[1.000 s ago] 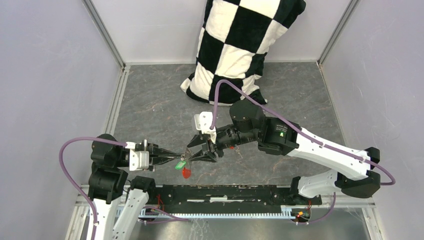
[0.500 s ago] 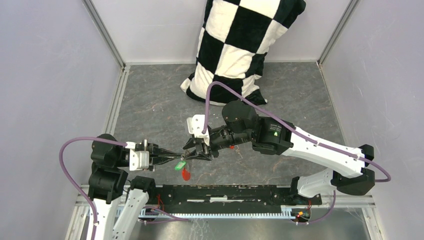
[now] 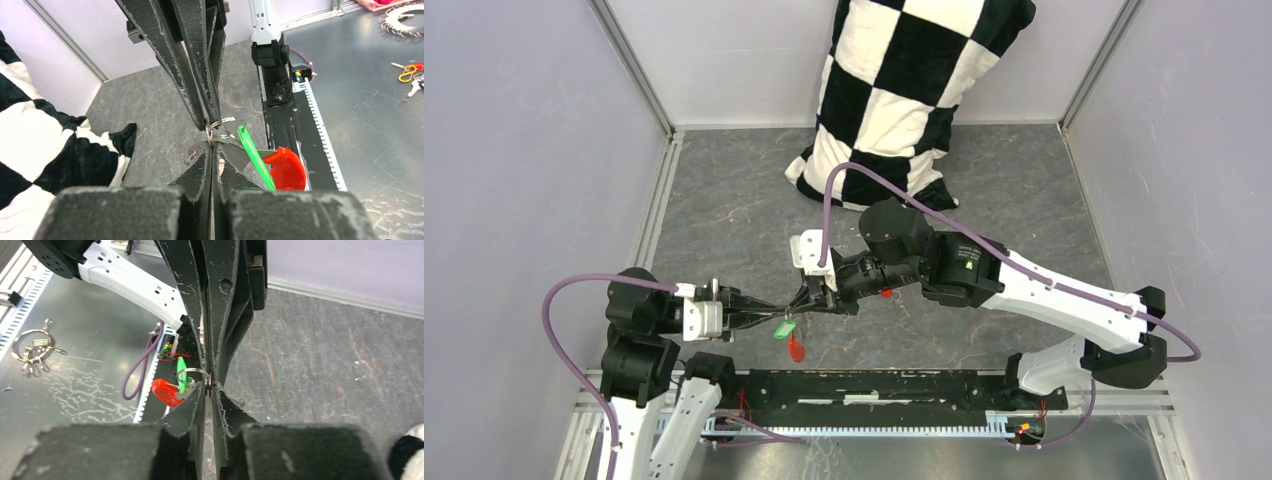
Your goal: Put the keys on the keyring
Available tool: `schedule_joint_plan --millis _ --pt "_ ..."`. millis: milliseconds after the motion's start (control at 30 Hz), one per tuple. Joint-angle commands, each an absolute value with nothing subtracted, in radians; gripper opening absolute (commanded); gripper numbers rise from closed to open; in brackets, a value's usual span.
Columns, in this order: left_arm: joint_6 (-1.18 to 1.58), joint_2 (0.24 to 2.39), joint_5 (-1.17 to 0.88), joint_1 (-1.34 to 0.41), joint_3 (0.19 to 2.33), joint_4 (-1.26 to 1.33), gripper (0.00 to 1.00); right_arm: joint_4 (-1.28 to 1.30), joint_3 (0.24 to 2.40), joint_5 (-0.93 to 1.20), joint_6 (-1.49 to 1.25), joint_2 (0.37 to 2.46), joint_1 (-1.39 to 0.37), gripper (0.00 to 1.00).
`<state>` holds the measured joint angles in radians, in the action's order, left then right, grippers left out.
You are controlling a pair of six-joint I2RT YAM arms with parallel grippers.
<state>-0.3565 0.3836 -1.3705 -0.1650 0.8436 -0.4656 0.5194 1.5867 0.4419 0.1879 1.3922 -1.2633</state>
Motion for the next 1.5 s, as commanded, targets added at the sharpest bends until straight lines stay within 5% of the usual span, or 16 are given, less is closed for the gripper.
schedule_joint_plan --millis 0,200,300,433,633,967,1233,1467 --pt "-0.354 0.389 -1.382 -0.167 0.877 -0.436 0.02 0.54 1.648 0.431 0.189 1.413 -1.27 0.07" --pt "-0.357 0.391 -1.382 -0.167 0.879 -0.437 0.02 0.604 1.687 0.408 0.195 1.436 -1.27 0.1" --pt "-0.358 0.394 -1.381 -0.167 0.882 -0.436 0.02 0.621 1.695 0.404 0.196 1.442 -1.27 0.01" --pt "-0.359 0.394 -1.353 -0.167 0.879 -0.435 0.03 0.666 1.739 0.372 0.195 1.467 -1.272 0.0" --pt "-0.511 0.396 -1.152 -0.167 0.899 -0.594 0.55 0.763 1.823 0.243 0.136 1.51 -1.272 0.0" --pt "-0.641 0.396 -0.855 -0.167 0.969 -0.752 0.6 0.854 1.866 0.129 0.097 1.542 -1.275 0.0" --pt "-0.235 0.395 -1.135 -0.167 0.888 -0.607 0.64 0.858 1.904 0.047 0.063 1.579 -1.291 0.0" --pt "0.097 0.426 -1.109 -0.167 0.795 -0.333 0.64 0.876 1.937 -0.063 0.041 1.615 -1.315 0.0"
